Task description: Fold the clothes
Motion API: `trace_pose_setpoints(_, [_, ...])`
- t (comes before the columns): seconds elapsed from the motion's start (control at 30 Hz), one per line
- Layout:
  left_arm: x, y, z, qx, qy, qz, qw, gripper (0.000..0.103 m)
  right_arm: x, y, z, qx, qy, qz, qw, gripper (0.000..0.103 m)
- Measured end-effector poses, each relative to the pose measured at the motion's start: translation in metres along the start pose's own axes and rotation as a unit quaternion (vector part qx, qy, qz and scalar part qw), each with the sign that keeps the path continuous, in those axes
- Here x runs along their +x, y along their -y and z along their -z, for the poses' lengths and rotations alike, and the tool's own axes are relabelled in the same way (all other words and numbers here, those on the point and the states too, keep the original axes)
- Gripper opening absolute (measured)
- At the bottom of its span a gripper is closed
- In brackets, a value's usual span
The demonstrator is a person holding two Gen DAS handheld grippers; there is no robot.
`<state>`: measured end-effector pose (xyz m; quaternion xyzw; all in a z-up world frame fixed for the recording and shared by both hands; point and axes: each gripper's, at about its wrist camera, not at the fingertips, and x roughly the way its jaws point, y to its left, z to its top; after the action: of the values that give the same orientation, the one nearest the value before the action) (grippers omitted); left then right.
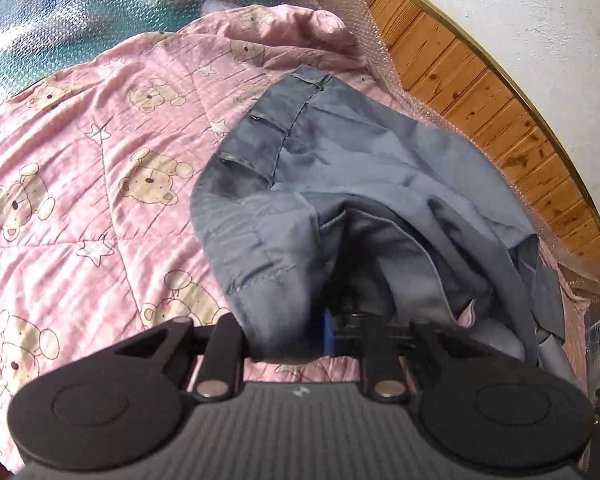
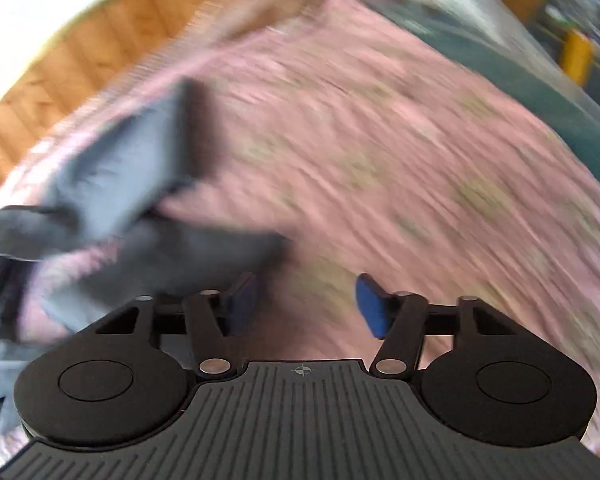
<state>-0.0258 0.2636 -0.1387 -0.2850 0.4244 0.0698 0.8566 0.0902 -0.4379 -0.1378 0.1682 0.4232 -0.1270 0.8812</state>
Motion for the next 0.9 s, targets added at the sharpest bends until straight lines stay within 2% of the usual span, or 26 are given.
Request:
trace_pose_setpoints(0.03, [0.000, 0.004, -0.005, 0.005, 0.003, -0.002, 1.0000, 0.029, 0.003, -0.018, -0.011, -0.025, 0.014, -0.015, 0.999, 0.088])
trace_pose_setpoints(0.07, [0.001, 0.009, -0.009, 0.010, 0.006, -0.004, 0.9999, 0.029, 0.006, -0.035, -0.022, -0.049, 0.029, -0.030, 0.998, 0.102])
trace_pose_setpoints(0.17, [-0.001, 0.018, -0.018, 0.015, 0.014, -0.014, 0.9997, 0.029, 0.040, -0.082, -0.049, -0.116, 0.032, -0.036, 0.992, 0.101])
trace_pose_setpoints(0.23, [-0.004, 0.022, -0.018, 0.012, 0.020, -0.022, 0.9995, 0.029, 0.080, -0.087, -0.061, -0.081, -0.002, -0.051, 0.995, 0.101])
trace_pose_setpoints(0.27, [-0.005, 0.025, -0.019, 0.011, 0.023, -0.026, 0.9993, 0.029, 0.106, -0.080, -0.065, -0.041, -0.033, -0.058, 0.997, 0.101])
trace_pose_setpoints(0.3, [-0.006, 0.026, -0.018, 0.008, 0.025, -0.029, 0.9992, 0.029, 0.126, -0.072, -0.066, 0.003, -0.059, -0.067, 0.996, 0.098])
trace_pose_setpoints(0.37, [-0.008, 0.026, -0.016, 0.001, 0.024, -0.030, 0.9993, 0.029, 0.166, -0.057, -0.065, 0.090, -0.109, -0.086, 0.986, 0.084])
trace_pose_setpoints(0.4, [-0.008, 0.027, -0.014, 0.001, 0.023, -0.033, 0.9992, 0.029, 0.175, -0.055, -0.066, 0.104, -0.108, -0.087, 0.985, 0.082])
trace_pose_setpoints(0.43, [-0.008, 0.028, -0.012, 0.001, 0.021, -0.036, 0.9991, 0.029, 0.183, -0.054, -0.067, 0.115, -0.103, -0.086, 0.984, 0.074])
trace_pose_setpoints(0.5, [-0.005, 0.029, -0.009, 0.001, 0.017, -0.043, 0.9990, 0.029, 0.182, -0.068, -0.076, 0.076, -0.081, -0.066, 0.992, 0.060])
trace_pose_setpoints(0.53, [-0.004, 0.029, -0.009, 0.000, 0.016, -0.046, 0.9988, 0.029, 0.181, -0.075, -0.081, 0.055, -0.069, -0.055, 0.995, 0.037])
trace_pose_setpoints(0.57, [-0.003, 0.030, -0.010, -0.001, 0.016, -0.047, 0.9988, 0.029, 0.180, -0.083, -0.085, 0.034, -0.058, -0.044, 0.997, 0.021])
trace_pose_setpoints(0.63, [-0.001, 0.031, -0.012, -0.003, 0.018, -0.047, 0.9987, 0.029, 0.169, -0.100, -0.095, -0.015, -0.034, -0.036, 0.999, 0.009])
trace_pose_setpoints(0.73, [0.004, 0.034, -0.017, 0.002, 0.021, -0.045, 0.9987, 0.029, 0.145, -0.121, -0.108, -0.071, 0.002, -0.032, 0.997, 0.005])
trace_pose_setpoints(0.9, [0.007, 0.040, -0.024, 0.009, 0.037, -0.035, 0.9987, 0.029, 0.102, -0.136, -0.137, -0.086, 0.051, -0.050, 0.994, 0.003])
